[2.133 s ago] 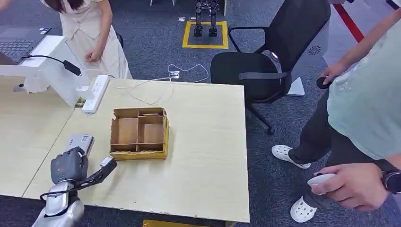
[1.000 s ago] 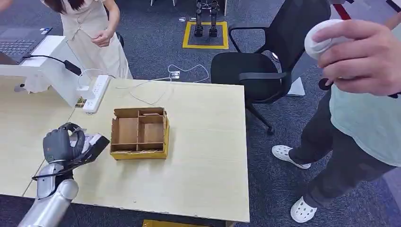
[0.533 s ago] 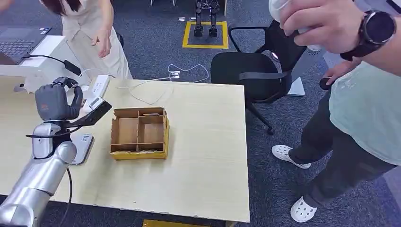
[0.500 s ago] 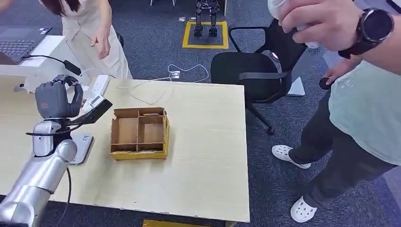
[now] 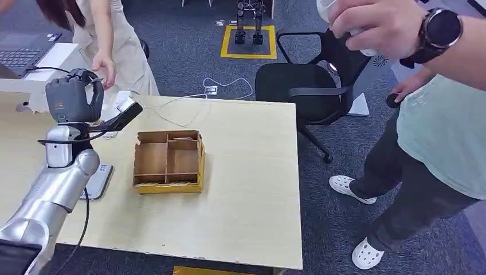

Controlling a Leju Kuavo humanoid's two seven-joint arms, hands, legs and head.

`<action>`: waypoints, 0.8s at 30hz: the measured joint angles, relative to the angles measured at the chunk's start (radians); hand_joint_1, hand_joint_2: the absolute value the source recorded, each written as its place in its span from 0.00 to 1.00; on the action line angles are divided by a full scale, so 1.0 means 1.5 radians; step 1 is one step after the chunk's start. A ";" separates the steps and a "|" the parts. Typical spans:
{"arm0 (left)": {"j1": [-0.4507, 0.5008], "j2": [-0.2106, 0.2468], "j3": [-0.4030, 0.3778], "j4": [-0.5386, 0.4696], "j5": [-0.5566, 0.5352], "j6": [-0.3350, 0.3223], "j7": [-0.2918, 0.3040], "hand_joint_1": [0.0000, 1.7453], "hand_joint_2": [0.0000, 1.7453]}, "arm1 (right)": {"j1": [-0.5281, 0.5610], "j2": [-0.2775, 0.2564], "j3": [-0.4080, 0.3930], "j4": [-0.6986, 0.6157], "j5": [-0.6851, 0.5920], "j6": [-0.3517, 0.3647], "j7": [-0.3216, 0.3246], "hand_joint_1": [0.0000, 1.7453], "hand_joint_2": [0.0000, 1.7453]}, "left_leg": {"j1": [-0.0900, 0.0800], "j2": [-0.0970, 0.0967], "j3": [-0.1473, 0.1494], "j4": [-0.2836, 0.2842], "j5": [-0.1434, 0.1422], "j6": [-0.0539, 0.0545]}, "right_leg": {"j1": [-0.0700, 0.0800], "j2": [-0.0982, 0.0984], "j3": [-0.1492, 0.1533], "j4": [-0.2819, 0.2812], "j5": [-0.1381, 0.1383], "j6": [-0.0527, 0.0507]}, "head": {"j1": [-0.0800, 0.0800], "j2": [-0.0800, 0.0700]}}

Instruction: Pass the card to the sensor for recognition and then transmit it.

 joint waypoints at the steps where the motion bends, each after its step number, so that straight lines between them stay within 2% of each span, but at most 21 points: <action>1: -0.002 -0.001 0.000 0.002 0.000 0.000 0.000 1.00 1.00 | 0.000 0.000 0.000 0.000 0.000 0.000 0.000 0.00 0.00 | 0.000 0.000 0.000 0.000 0.000 0.000 | 0.000 0.000 0.000 0.000 0.000 0.000 | 0.000 0.000; 11: -0.006 -0.005 -0.001 0.016 0.001 -0.002 0.011 1.00 1.00 | 0.000 0.000 0.002 0.000 0.000 -0.001 0.000 0.00 0.00 | 0.000 0.000 0.000 0.000 0.000 0.000 | 0.000 0.000 0.000 0.000 0.000 0.000 | 0.000 0.000; 12: -0.006 -0.005 -0.001 0.018 0.001 -0.002 0.012 0.00 1.00 | 0.000 0.000 0.002 0.000 0.000 -0.001 0.000 0.00 0.00 | 0.000 0.000 0.000 0.000 0.000 0.000 | 0.000 0.000 0.000 0.000 0.000 0.000 | 0.000 0.000; 18: -0.006 -0.005 -0.001 0.022 0.012 -0.004 0.013 0.00 1.00 | -0.001 0.000 0.004 0.000 0.001 -0.001 0.001 0.00 0.00 | 0.000 0.000 -0.001 0.000 0.000 0.000 | 0.000 0.000 0.000 0.000 0.000 0.000 | 0.000 0.000; 20: -0.006 -0.005 -0.001 0.023 0.029 -0.018 0.006 0.00 1.00 | 0.000 0.000 0.004 -0.001 0.001 -0.001 0.001 0.00 0.00 | 0.000 0.000 -0.001 0.000 0.000 0.000 | 0.000 0.000 0.000 0.000 0.000 0.000 | 0.000 0.000; 24: -0.005 -0.004 -0.001 0.022 0.135 -0.130 -0.037 0.00 1.00 | 0.000 0.000 0.005 -0.002 0.000 -0.001 0.003 0.00 0.00 | 0.000 0.000 0.000 0.000 0.000 0.000 | 0.000 0.000 0.000 0.000 0.000 0.000 | 0.000 0.000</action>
